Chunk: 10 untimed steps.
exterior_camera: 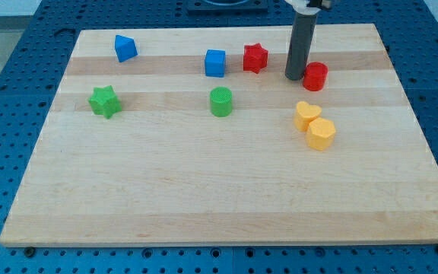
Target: Slide the red circle towards the center right
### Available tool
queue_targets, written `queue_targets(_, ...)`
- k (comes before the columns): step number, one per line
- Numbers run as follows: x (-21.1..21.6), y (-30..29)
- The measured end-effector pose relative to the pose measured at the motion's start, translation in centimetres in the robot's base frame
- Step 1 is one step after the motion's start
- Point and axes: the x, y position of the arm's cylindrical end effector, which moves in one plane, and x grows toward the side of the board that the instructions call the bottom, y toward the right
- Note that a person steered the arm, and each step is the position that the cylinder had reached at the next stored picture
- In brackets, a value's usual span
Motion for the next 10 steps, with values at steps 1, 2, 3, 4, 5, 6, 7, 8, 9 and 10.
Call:
queue_targets(1,-1.8,0.2)
queue_targets(2,-2.0,2.5)
queue_targets(3,-1.0,2.9)
queue_targets(4,-0.2,2.9)
queue_targets(5,1.0,2.9)
queue_targets(6,1.0,2.9)
queue_targets(7,1.0,1.6)
queue_targets(8,1.7,1.6)
queue_targets(9,2.5,2.0)
queue_targets(10,2.6,2.4)
